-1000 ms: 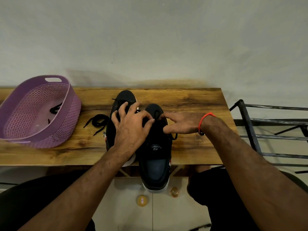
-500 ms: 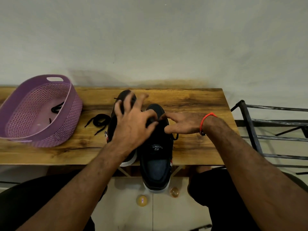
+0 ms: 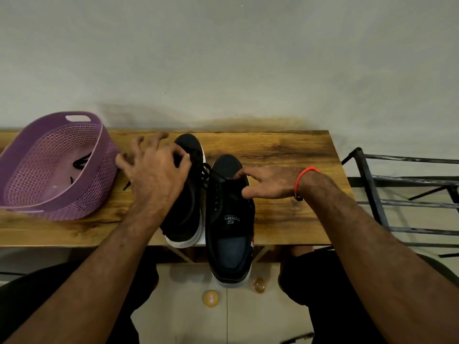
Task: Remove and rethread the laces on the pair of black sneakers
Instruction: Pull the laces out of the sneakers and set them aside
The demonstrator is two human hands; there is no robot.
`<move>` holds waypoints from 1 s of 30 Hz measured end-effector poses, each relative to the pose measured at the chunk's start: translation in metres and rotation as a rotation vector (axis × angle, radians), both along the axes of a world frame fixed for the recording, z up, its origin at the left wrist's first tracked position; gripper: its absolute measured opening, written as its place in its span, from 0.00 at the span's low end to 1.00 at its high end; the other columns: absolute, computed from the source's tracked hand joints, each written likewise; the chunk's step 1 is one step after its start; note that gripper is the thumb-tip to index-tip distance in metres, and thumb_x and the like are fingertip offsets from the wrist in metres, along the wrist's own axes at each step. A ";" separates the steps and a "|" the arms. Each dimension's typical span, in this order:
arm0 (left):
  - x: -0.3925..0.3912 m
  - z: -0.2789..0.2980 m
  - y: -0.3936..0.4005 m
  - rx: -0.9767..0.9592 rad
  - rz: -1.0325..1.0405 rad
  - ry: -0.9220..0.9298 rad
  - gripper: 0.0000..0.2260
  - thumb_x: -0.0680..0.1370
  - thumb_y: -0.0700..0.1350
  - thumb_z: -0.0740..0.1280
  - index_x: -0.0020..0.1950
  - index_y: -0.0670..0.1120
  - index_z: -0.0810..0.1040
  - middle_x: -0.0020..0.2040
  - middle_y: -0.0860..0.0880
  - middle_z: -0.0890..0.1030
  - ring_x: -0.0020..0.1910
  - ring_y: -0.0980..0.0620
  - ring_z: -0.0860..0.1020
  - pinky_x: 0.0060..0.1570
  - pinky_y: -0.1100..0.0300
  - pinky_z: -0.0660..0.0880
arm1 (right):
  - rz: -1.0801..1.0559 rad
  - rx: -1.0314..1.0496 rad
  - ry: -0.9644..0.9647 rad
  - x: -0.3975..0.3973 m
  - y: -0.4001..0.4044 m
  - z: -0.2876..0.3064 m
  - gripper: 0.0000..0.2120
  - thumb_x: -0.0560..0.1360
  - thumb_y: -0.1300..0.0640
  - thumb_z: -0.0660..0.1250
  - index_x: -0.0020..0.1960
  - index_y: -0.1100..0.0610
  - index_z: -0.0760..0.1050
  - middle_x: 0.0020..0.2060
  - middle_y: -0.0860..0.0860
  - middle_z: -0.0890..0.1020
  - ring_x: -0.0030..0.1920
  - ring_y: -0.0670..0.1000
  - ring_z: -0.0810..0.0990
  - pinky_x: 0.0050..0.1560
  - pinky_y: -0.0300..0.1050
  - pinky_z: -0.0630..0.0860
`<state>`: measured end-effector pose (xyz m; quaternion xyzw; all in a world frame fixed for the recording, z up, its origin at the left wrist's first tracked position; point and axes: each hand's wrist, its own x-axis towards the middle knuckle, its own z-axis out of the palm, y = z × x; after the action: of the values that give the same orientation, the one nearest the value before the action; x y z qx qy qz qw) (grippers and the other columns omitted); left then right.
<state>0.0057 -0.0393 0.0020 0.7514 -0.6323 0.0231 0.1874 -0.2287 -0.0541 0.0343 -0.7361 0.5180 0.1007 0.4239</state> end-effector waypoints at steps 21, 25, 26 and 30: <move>-0.054 -0.021 0.025 0.187 -0.399 -0.099 0.10 0.78 0.58 0.68 0.57 0.59 0.83 0.82 0.53 0.55 0.80 0.40 0.47 0.71 0.31 0.51 | 0.004 -0.001 -0.006 0.001 -0.001 -0.002 0.26 0.80 0.49 0.62 0.76 0.49 0.61 0.71 0.51 0.70 0.61 0.48 0.68 0.57 0.43 0.65; -0.032 -0.009 0.011 0.081 -0.233 -0.120 0.11 0.76 0.59 0.68 0.54 0.57 0.83 0.80 0.54 0.62 0.79 0.42 0.54 0.69 0.32 0.57 | 0.002 0.000 0.007 -0.001 -0.003 -0.003 0.27 0.79 0.47 0.63 0.76 0.47 0.62 0.71 0.50 0.70 0.64 0.49 0.69 0.59 0.45 0.66; -0.021 -0.004 0.006 0.046 -0.141 -0.117 0.10 0.76 0.59 0.68 0.53 0.57 0.83 0.79 0.55 0.64 0.78 0.42 0.56 0.68 0.32 0.58 | -0.004 0.005 0.006 -0.001 -0.003 -0.004 0.27 0.79 0.47 0.63 0.76 0.46 0.62 0.71 0.49 0.69 0.65 0.50 0.69 0.60 0.45 0.66; 0.023 0.005 -0.005 -0.063 0.101 -0.025 0.09 0.75 0.55 0.68 0.52 0.53 0.82 0.77 0.55 0.66 0.78 0.40 0.58 0.65 0.30 0.59 | -0.011 0.015 0.003 -0.002 -0.003 -0.004 0.26 0.79 0.47 0.64 0.75 0.45 0.63 0.71 0.49 0.69 0.63 0.49 0.68 0.59 0.46 0.65</move>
<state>0.0289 -0.0444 0.0067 0.7756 -0.5948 0.0620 0.2018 -0.2312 -0.0572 0.0302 -0.7301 0.5219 0.1034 0.4289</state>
